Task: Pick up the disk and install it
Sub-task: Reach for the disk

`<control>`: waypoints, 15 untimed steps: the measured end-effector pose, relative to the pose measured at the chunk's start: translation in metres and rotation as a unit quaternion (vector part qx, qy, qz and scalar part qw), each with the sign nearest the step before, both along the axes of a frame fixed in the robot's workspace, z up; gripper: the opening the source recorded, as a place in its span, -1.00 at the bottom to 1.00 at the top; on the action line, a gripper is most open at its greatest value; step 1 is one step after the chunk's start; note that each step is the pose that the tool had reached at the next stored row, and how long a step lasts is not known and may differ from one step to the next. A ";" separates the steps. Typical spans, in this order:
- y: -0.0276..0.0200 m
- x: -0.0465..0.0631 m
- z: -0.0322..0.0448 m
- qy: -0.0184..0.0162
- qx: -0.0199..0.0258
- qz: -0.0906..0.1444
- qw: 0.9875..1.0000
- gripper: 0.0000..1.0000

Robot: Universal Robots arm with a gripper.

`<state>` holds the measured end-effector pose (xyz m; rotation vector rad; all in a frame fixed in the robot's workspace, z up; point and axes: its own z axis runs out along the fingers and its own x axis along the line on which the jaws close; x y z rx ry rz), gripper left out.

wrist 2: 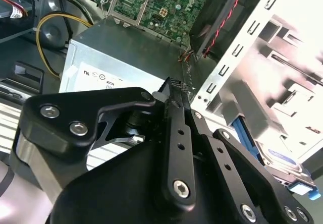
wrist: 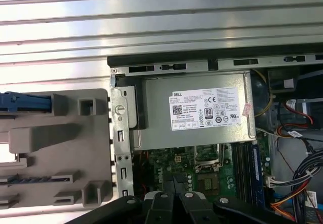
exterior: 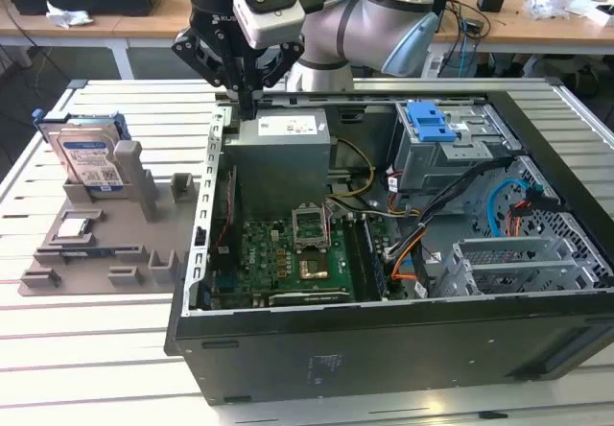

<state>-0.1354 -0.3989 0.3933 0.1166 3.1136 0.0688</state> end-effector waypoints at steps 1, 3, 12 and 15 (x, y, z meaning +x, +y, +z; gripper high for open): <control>0.0000 -0.001 0.0000 0.000 0.000 0.000 1.000 -0.79; 0.0000 -0.003 0.0000 0.000 0.000 0.000 1.000 -0.79; 0.0000 -0.024 0.0000 0.000 0.000 0.000 1.000 -0.79; 0.0000 -0.033 0.0000 0.000 0.000 0.000 1.000 -0.79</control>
